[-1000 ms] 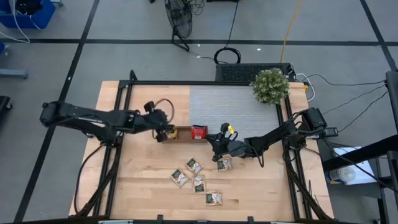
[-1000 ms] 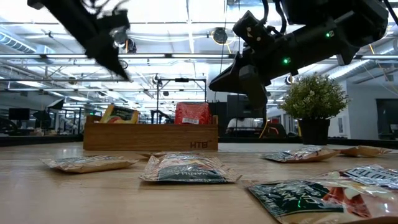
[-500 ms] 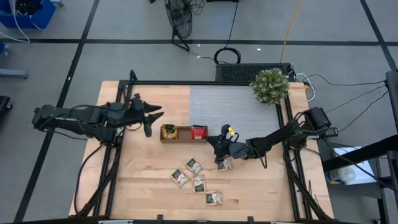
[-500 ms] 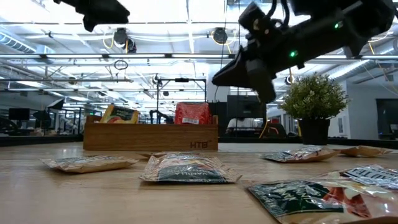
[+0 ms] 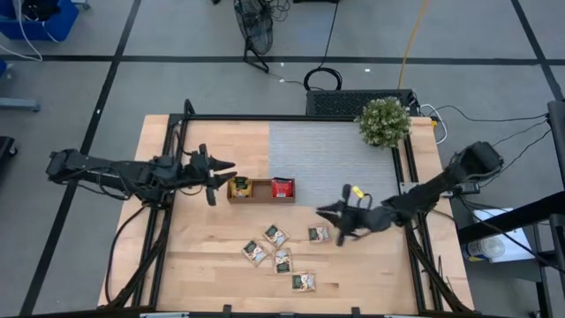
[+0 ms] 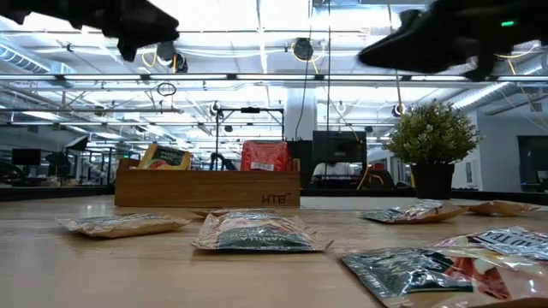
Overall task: Pick & Place Tea
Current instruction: Put the brown tea bag into the middle section of the wooden organizer
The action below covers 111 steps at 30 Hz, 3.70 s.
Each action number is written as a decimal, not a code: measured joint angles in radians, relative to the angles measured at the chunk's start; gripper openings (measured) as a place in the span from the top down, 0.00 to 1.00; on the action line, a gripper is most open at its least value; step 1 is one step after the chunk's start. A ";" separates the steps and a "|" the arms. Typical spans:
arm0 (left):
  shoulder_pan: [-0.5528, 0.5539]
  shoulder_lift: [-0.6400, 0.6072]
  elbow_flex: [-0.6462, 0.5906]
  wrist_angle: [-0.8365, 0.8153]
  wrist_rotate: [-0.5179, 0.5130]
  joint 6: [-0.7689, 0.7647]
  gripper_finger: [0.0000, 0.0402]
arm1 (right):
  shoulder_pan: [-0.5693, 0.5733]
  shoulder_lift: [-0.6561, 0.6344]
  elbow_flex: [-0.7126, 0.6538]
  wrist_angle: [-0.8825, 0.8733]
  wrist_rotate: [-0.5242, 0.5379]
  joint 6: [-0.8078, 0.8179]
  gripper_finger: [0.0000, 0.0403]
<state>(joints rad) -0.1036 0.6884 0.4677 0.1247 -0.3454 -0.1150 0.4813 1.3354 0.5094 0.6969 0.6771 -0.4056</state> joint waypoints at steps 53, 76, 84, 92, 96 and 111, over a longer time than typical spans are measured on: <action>0.000 0.018 -0.020 0.004 -0.002 -0.002 0.67 | 0.135 0.119 0.066 -1.181 -0.254 0.965 0.54; 0.000 0.019 -0.019 0.004 -0.002 -0.001 0.67 | 0.173 0.130 0.113 -1.110 -0.115 0.848 0.98; 0.000 0.019 -0.019 0.006 -0.002 -0.001 0.67 | 0.259 0.127 0.211 -0.923 0.275 0.568 0.98; 0.000 0.019 -0.019 0.005 -0.001 -0.001 0.67 | 0.224 0.252 0.214 -0.339 0.555 -0.160 0.98; 0.000 0.019 -0.019 0.006 -0.001 -0.001 0.67 | 0.151 0.384 0.214 -0.014 0.550 -0.494 0.98; 0.000 0.019 -0.019 0.140 0.002 -0.078 0.67 | -0.052 0.649 0.214 0.568 0.375 -1.016 0.98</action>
<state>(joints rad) -0.1036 0.7071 0.4484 0.2649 -0.3434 -0.1932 0.4294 1.9843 0.7235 1.2650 1.0523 -1.4217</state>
